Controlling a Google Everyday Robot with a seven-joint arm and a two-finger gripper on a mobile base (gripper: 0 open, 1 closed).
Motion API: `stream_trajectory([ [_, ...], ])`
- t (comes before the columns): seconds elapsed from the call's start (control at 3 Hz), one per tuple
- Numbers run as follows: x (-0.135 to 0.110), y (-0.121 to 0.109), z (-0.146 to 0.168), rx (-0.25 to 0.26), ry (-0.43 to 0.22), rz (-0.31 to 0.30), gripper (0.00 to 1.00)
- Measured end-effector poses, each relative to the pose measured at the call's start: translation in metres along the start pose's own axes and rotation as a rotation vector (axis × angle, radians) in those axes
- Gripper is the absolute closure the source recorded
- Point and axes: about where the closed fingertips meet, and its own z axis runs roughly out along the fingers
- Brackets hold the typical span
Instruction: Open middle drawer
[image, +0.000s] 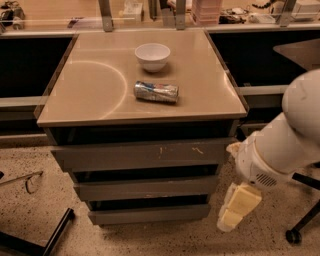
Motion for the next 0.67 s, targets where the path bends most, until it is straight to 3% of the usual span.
stream_trajectory([
  [0.33, 0.0069, 0.018, 0.0727, 0.013, -0.104, 0.02, 0.0],
  [0.67, 0.0059, 0.0175, 0.0814, -0.001, -0.102, 0.015, 0.0],
])
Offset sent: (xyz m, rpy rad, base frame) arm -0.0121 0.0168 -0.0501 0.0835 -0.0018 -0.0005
